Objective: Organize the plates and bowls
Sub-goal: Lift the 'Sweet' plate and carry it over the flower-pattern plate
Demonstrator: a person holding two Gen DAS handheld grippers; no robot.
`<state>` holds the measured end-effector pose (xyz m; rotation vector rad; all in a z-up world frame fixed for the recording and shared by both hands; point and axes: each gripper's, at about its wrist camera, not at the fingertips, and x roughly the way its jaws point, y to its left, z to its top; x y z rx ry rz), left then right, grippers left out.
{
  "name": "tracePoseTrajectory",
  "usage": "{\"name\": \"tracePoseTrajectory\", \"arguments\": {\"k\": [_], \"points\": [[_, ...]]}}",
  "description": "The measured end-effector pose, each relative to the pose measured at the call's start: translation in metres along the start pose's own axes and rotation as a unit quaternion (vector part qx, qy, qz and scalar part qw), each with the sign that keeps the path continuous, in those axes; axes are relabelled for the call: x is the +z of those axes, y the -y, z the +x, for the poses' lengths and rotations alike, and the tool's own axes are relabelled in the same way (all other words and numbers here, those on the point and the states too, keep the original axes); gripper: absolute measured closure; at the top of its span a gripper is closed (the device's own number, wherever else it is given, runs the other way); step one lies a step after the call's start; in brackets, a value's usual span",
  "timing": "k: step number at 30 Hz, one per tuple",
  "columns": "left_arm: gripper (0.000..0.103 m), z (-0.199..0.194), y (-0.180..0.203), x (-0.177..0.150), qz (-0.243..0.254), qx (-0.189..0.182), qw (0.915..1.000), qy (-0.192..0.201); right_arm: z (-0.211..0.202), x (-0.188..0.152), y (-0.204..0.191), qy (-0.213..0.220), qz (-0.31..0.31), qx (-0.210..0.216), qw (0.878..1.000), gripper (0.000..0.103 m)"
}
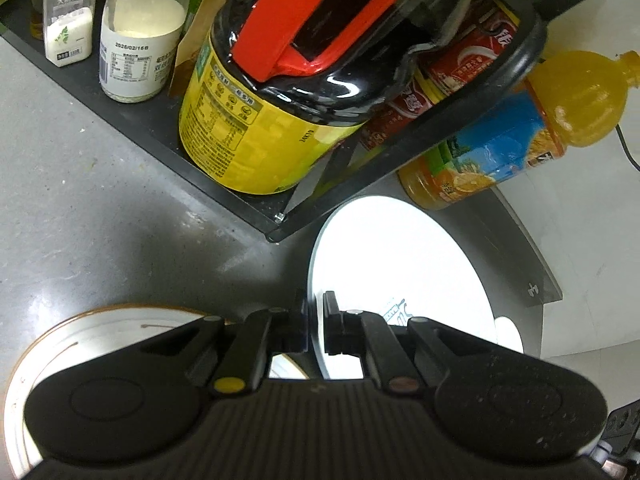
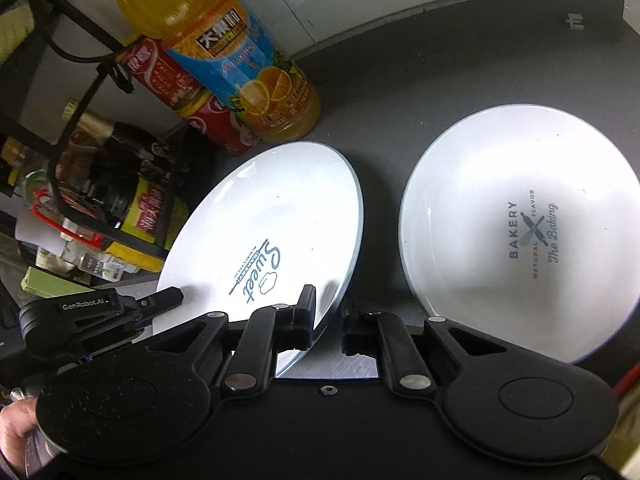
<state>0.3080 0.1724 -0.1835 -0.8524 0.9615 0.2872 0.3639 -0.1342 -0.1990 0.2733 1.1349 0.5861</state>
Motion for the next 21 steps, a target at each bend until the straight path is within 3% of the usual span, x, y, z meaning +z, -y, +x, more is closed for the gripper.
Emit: {"name": "tracePoseTrajectory", "arguments": {"k": [13,21], "points": [[0.098,-0.034,0.007,-0.023,-0.002,0.002,0.9997,0.023,-0.028,-0.016,-0.009,-0.006,-0.037,0.03,0.999,0.09],[0.098,-0.062,-0.011,-0.049,-0.029,0.017,0.9986,0.04,-0.028,-0.039,-0.029,-0.029,-0.067,0.048,0.996,0.09]]}}
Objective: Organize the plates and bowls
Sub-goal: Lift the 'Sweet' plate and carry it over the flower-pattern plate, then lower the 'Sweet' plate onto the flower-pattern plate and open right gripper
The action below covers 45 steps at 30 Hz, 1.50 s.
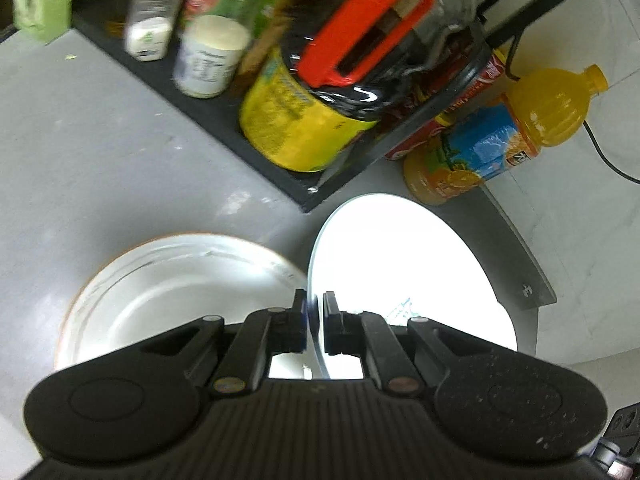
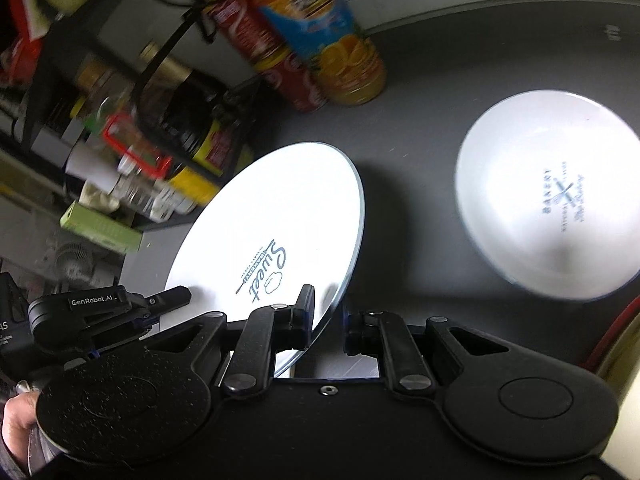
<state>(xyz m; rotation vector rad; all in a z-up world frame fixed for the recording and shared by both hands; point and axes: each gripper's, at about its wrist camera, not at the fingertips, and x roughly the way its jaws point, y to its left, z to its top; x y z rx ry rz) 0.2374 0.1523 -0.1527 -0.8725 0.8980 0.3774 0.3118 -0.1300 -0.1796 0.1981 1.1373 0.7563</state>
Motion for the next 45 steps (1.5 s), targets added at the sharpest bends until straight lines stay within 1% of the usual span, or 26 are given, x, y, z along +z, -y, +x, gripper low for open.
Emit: {"name": "tracePoseTrajectory", "arguments": {"k": [9,16,18,27,34,40,43,45], "points": [[0.098,-0.034,-0.035,-0.016,-0.036,0.016,0.999,0.023,0.009,-0.018,-0.024,-0.021,-0.03,0.013,0.999,0.09],[0.098,-0.049,-0.057,-0.028,-0.055,0.026,0.9977,0.029,0.011,-0.033,-0.033,-0.033,-0.049,0.012,0.998,0.09],[0.098,-0.051,-0.061,-0.032,-0.059,0.027,0.9975,0.03,0.011,-0.037,-0.037,-0.037,-0.061,0.005,0.997,0.09],[0.098,-0.055,-0.082,-0.047,-0.08,0.035,0.9959,0.024,0.017,-0.048,-0.044,-0.052,-0.085,-0.005,0.995,0.09],[0.097,-0.049,-0.095,-0.056,-0.092,0.053,0.9943,0.012,0.029,-0.054,-0.053,-0.06,-0.1,-0.019,0.993,0.09],[0.097,-0.046,-0.102,-0.057,-0.093,0.06,0.9938,0.011,0.034,-0.056,-0.051,-0.064,-0.091,-0.021,0.994,0.091],[0.097,-0.045,-0.102,-0.054,-0.089,0.06,0.9942,0.005,0.037,-0.057,-0.051,-0.067,-0.089,-0.024,0.993,0.093],[0.097,-0.044,-0.102,-0.053,-0.081,0.067,0.9945,0.0,0.038,-0.057,-0.049,-0.068,-0.083,-0.023,0.994,0.093]]}}
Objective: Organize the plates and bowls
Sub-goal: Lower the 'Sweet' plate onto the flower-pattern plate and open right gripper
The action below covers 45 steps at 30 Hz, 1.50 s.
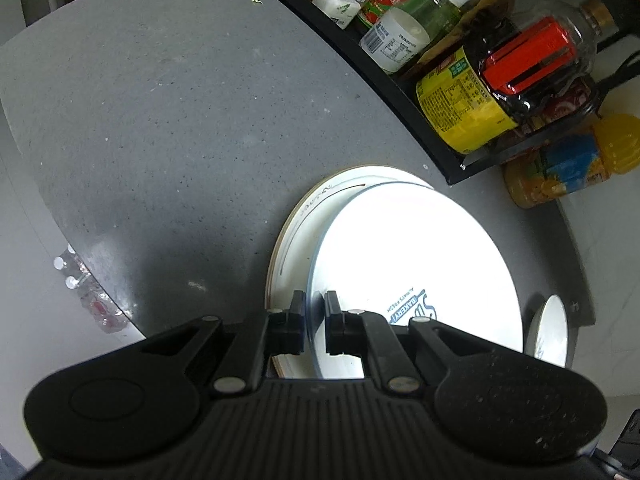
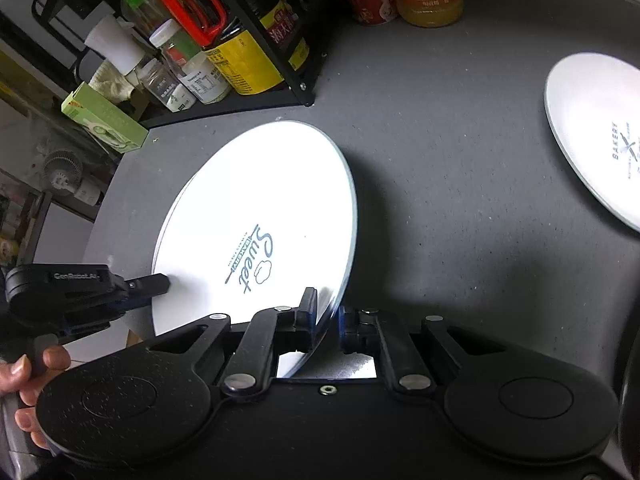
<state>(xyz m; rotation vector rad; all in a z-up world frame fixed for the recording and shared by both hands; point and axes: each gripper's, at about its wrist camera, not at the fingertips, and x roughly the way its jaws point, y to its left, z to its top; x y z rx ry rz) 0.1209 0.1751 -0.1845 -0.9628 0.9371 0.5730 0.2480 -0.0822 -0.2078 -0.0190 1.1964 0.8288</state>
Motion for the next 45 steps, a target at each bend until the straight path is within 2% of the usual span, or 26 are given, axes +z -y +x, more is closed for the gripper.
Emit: {"name": "tracePoseTrajectory", "arguments": {"k": [6,14,20,24,29,31,33,36,38,40,43,45], "points": [[0.096,-0.01,-0.001,0.006,0.017,0.012,0.9997,0.012,0.003,-0.001,0.004,-0.005,0.01,0.0,1.0,0.094],[0.088,-0.022,0.001,0.012,0.036,0.035,0.9977,0.045,0.008,0.004,0.003,-0.012,0.019,-0.008,1.0,0.093],[0.077,-0.006,-0.001,0.013,0.027,0.033,0.9988,0.024,0.013,0.005,0.003,-0.018,0.014,-0.006,1.0,0.092],[0.076,0.005,-0.001,0.013,0.023,0.04,0.9988,0.017,0.017,0.007,0.001,-0.021,0.009,-0.01,1.0,0.091],[0.076,0.01,-0.005,0.017,0.017,0.031,0.9992,0.015,0.023,0.01,0.0,-0.03,0.01,-0.01,0.999,0.088],[0.073,0.009,-0.006,0.018,0.017,0.035,0.9991,0.017,0.023,0.012,-0.001,-0.032,0.008,-0.011,0.999,0.086],[0.071,0.009,-0.006,0.02,0.018,0.04,0.9988,0.019,0.026,0.013,0.0,-0.041,0.006,-0.008,0.999,0.08],[0.069,0.008,-0.006,0.022,0.023,0.047,0.9985,0.019,0.025,0.014,0.003,-0.046,0.016,-0.001,0.999,0.078],[0.069,0.007,-0.005,0.024,0.023,0.056,0.998,0.021,0.019,0.014,0.0,-0.037,0.006,-0.001,0.999,0.071],[0.069,0.008,-0.002,0.025,0.027,0.064,0.9974,0.018,0.011,0.014,-0.001,-0.025,0.002,0.001,1.0,0.05],[0.068,0.007,0.005,0.027,0.035,0.079,0.9963,0.009,-0.002,0.015,-0.002,-0.005,-0.005,0.001,1.0,0.041],[0.064,0.005,0.01,0.027,0.041,0.071,0.9966,0.009,-0.009,0.016,0.0,0.003,-0.004,0.002,1.0,0.034]]}}
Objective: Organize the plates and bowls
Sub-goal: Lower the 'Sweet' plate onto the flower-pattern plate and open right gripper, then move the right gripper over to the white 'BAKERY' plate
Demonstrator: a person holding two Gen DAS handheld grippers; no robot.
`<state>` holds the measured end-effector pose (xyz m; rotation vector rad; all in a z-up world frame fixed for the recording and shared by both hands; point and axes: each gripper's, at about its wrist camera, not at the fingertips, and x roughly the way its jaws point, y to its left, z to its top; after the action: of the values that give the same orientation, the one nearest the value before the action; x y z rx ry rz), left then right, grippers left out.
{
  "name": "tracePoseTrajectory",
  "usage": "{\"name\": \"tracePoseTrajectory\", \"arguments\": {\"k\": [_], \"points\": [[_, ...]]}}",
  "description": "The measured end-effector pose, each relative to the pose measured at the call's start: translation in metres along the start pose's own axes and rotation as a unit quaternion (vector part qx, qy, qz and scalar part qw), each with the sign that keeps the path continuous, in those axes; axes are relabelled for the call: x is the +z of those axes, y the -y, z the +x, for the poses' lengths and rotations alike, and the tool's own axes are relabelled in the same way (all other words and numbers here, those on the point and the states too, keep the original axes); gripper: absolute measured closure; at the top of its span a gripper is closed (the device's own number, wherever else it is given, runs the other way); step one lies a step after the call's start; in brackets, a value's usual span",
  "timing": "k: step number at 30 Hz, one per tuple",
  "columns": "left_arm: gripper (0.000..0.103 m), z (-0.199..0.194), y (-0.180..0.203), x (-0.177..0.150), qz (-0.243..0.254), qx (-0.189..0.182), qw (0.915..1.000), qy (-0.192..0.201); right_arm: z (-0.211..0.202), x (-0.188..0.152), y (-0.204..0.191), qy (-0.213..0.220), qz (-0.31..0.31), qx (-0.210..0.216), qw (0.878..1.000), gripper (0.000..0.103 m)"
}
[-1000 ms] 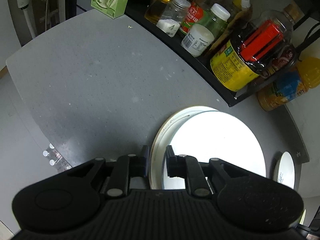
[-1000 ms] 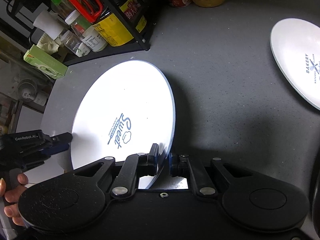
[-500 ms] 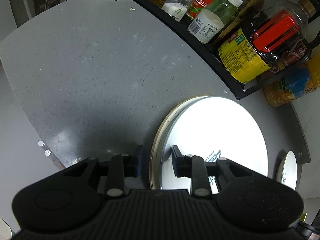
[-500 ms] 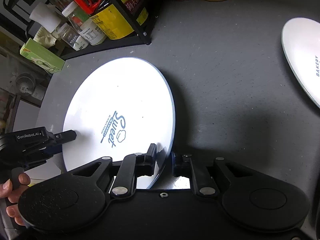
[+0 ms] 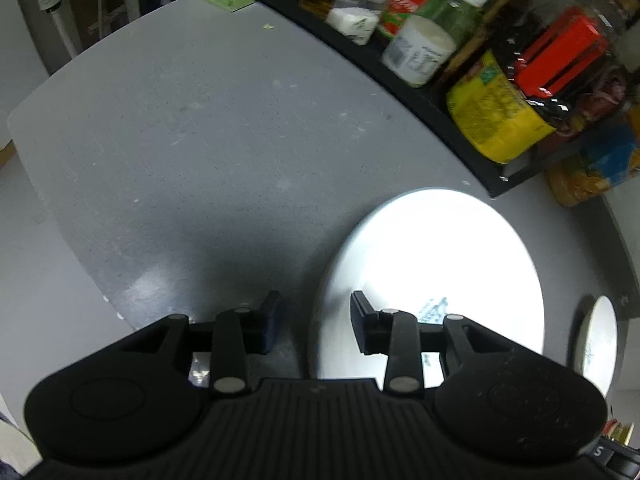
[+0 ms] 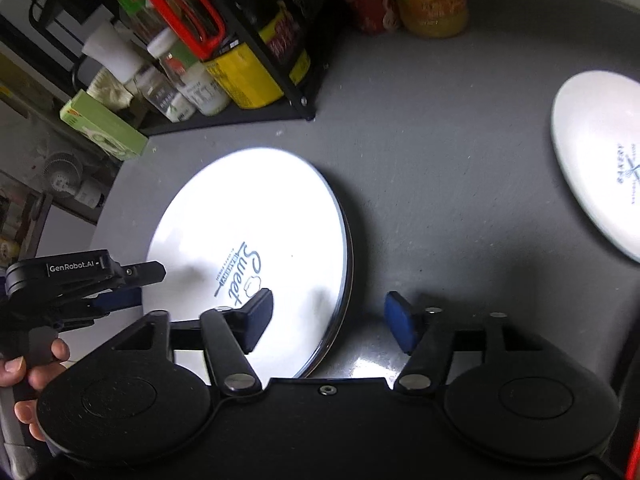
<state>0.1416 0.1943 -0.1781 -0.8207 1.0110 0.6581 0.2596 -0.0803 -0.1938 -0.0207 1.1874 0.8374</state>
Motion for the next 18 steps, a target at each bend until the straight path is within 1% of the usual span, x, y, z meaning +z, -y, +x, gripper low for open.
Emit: {"name": "tracePoseTrajectory", "arguments": {"k": [2,4,6,7,9,10,13,18], "points": [[0.059,-0.005,0.005,0.0,0.003,-0.006,1.0,0.002,-0.009,-0.001,0.002,0.014,0.001,0.0,1.0,0.027],[0.053,-0.012,0.011,-0.001,0.009,-0.005,0.9999,0.011,-0.017,-0.001,0.005,0.025,0.003,-0.002,1.0,0.018],[0.043,-0.02,0.017,-0.003,0.013,-0.005,0.9996,0.023,-0.024,-0.002,0.008,0.036,0.007,-0.001,0.999,0.015],[0.041,-0.024,0.02,-0.003,0.015,-0.008,0.9994,0.029,-0.027,-0.002,0.009,0.04,0.009,-0.002,0.999,0.013],[0.033,-0.033,0.027,-0.005,0.023,-0.012,0.9988,0.042,-0.033,-0.005,0.011,0.053,0.01,-0.004,0.999,0.011],[0.032,-0.036,0.03,-0.007,0.028,-0.012,0.9984,0.048,-0.038,-0.006,0.013,0.059,0.011,-0.007,0.998,0.007],[0.029,-0.048,0.041,-0.013,0.04,-0.023,0.9967,0.067,-0.05,-0.012,0.018,0.077,0.018,-0.005,0.997,0.001],[0.023,-0.061,0.063,-0.025,0.069,-0.041,0.9934,0.081,-0.069,-0.022,0.027,0.095,0.024,0.001,0.995,0.0]]}}
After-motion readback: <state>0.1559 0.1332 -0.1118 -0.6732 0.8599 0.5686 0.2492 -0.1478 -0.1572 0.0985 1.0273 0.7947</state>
